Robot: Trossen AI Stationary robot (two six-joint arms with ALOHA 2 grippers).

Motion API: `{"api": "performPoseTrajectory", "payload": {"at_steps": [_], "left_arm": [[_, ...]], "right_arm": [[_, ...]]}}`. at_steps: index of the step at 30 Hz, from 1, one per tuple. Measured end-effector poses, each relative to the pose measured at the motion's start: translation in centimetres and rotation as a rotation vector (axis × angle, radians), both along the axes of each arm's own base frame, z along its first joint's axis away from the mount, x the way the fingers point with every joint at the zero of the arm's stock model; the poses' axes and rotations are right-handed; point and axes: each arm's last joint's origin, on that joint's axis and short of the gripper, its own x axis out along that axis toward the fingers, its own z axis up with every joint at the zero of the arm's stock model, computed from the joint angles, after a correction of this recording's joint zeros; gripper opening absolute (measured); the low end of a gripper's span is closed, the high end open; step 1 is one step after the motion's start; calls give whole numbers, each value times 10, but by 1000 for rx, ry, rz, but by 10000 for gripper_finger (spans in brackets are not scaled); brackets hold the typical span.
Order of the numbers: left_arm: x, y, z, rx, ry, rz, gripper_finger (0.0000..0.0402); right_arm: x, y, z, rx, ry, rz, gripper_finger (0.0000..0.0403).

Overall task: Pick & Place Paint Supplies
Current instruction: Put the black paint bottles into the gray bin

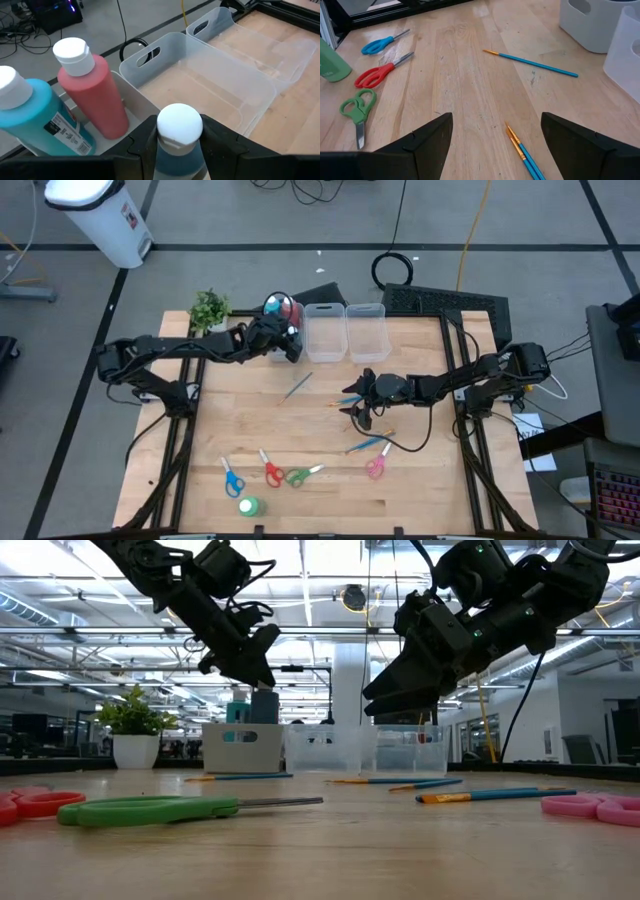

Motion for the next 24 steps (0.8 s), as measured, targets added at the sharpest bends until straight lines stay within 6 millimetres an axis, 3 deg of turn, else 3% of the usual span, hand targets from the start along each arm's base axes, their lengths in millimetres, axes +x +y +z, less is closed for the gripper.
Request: {"api": "performPoseTrajectory", "payload": {"at_steps": [19,24], "left_arm": [[0,0,0,3,4,-2,135],[1,-1,0,3,2,-5,164]], "right_arm": [[0,0,0,0,0,1,293],[0,0,0,0,0,1,293]]}}
